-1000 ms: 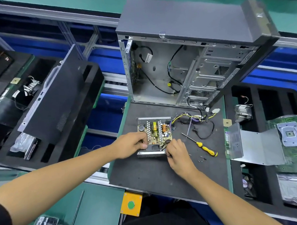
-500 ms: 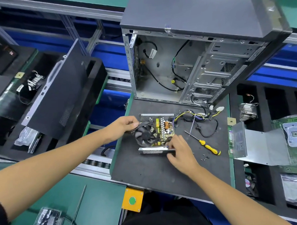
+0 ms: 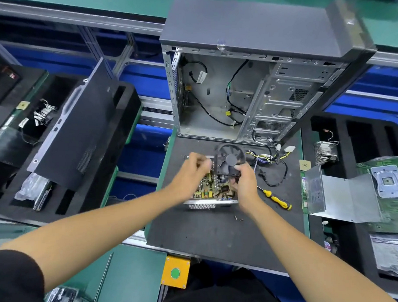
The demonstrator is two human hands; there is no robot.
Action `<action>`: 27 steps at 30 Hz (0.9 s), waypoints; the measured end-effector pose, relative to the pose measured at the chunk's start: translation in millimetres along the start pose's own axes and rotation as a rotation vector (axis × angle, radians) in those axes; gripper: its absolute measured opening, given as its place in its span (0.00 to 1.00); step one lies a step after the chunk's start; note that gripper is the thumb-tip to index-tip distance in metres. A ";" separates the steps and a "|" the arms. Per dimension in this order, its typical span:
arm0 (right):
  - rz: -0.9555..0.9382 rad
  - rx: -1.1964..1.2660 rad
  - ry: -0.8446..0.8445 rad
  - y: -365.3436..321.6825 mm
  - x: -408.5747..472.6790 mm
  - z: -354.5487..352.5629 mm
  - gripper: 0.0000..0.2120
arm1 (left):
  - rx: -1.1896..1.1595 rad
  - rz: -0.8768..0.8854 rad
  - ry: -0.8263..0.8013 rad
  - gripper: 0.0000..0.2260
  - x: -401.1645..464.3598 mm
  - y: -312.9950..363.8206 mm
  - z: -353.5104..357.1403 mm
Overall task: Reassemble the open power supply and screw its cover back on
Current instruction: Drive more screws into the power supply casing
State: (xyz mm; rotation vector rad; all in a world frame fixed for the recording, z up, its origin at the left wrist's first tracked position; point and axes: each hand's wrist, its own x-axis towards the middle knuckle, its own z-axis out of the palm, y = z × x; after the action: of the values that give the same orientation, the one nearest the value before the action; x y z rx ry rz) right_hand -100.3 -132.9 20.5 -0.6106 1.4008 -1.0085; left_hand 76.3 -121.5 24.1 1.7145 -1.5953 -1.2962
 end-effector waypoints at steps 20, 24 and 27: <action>-0.073 0.330 -0.159 -51.8 -1.8 20.0 0.14 | 0.495 0.288 -0.138 0.30 -15.3 -26.9 30.8; 0.022 0.273 -0.283 -47.5 0.5 3.6 0.22 | 0.013 0.228 -0.077 0.36 -12.8 -8.4 -1.6; 0.120 0.073 -0.474 -50.7 4.9 0.8 0.19 | -0.007 0.525 0.093 0.32 -6.4 19.0 -39.1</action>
State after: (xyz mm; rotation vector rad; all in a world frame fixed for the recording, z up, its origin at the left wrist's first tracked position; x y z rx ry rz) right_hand -110.8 -161.5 61.3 -0.6527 0.9658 -0.7527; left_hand 100.9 -129.8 59.5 1.2078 -1.8165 -0.9434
